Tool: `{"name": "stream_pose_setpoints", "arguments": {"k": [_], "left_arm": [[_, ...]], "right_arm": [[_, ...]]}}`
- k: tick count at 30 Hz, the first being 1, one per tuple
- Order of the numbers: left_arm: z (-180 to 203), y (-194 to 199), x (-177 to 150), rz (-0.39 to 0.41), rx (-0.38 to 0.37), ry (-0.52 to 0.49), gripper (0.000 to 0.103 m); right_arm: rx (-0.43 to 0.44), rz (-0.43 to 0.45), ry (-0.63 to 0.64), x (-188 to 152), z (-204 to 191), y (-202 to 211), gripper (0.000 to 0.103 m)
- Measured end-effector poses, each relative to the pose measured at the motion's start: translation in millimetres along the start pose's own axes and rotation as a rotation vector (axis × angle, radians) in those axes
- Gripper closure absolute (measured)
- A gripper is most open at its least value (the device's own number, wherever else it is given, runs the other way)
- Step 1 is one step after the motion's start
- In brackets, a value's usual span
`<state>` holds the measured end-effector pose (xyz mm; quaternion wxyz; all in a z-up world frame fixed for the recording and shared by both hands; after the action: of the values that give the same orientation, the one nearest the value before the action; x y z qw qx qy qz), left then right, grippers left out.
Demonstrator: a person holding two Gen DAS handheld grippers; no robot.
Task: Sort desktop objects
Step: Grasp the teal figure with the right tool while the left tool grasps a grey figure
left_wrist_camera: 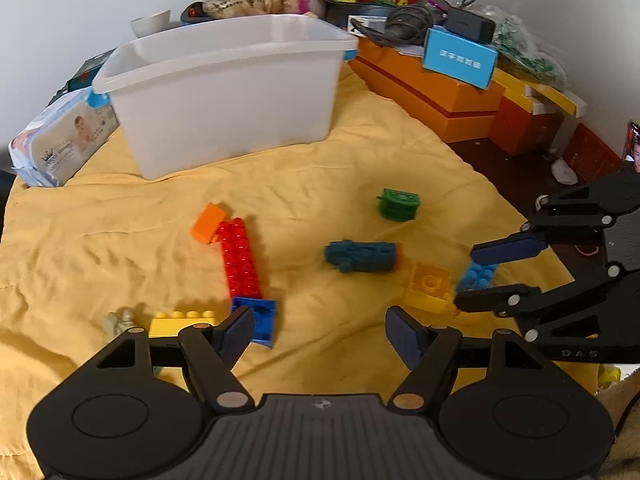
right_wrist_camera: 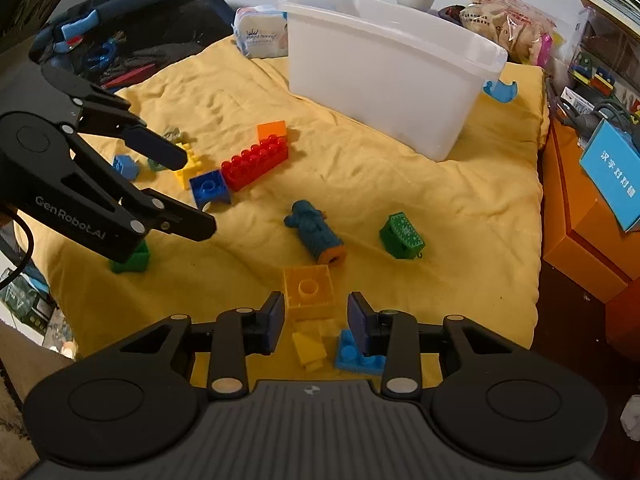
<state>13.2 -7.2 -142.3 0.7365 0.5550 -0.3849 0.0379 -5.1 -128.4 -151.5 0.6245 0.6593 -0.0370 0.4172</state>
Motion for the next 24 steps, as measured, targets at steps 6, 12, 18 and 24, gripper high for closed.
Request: {"name": "stream_pose_setpoints", "arguments": {"k": [6,12,18,24], "left_arm": [[9.9,-1.0,1.7,0.0,-0.007,-0.015,0.028],[13.3,-4.9,-1.3,-0.013,-0.016,-0.012,0.028],[-7.8,-0.1,-4.2,-0.006,0.035,0.051,0.028],[-28.1,7.1,-18.8,-0.023,0.061,0.102,0.028]], "right_arm": [[-0.011,-0.017,0.036,-10.0,-6.0,3.8,0.065],[-0.002,-0.014,0.021,-9.2,-2.7,2.3,0.064],[-0.019,0.048,0.071,21.8,-4.4,-14.5,0.064],[-0.038,0.012,0.125,32.7,-6.1,-53.0,0.066]]}}
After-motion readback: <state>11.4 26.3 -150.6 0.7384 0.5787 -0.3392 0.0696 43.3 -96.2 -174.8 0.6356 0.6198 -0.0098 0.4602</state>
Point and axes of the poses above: each gripper's, at about its wrist camera, not at the fingertips, and y roughly against the way its jaws point, z to its right, x to its top, the point moved 9 cm from there along -y, roughly the way its jaws point, and after that the axes turned 3 degrees about -x, right-handed, at the moved point
